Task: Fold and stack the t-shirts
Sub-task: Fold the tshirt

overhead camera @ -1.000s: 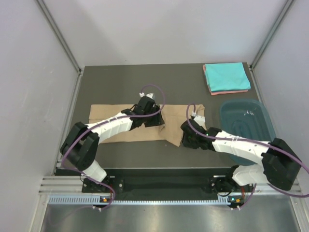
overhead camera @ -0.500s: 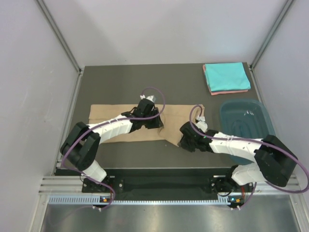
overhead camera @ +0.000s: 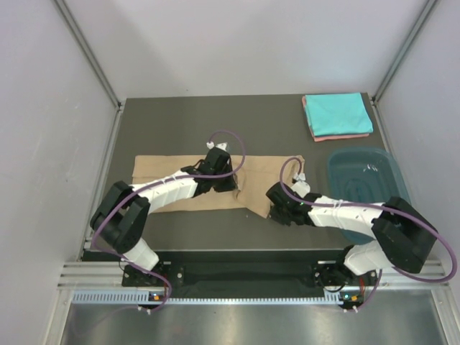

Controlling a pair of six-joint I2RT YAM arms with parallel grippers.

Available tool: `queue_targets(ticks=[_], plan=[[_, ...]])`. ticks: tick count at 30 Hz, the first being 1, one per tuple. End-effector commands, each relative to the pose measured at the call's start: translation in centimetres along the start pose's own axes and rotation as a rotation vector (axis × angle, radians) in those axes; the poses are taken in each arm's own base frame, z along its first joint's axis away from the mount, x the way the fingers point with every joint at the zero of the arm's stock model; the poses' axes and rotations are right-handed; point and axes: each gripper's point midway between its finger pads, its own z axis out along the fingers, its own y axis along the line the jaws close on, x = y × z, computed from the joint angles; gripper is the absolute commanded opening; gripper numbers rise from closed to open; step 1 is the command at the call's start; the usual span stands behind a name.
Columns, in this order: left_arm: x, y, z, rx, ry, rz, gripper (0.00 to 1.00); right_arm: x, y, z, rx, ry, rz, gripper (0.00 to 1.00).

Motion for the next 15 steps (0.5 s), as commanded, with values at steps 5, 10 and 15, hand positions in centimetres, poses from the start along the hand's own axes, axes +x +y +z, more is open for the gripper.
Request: queue_targets(ticks=[5,10,15], plan=[[-1.2,1.9,-0.4,-0.151,-0.036,-0.014,0.00,-1.9,0.3,-1.7,-0.021,-0.088,-0.019,0.00],[-0.7,3.2,0.0,-0.215,-0.012,-0.023,0.00,-0.6,2.1,-1.6,-0.085,-0.016,0.007,0.07],[0.2,3.7,0.5,-0.232,0.014,-0.047,0.00,1.0,3.3,-1.1,-0.079,0.031,0.000,0.23]])
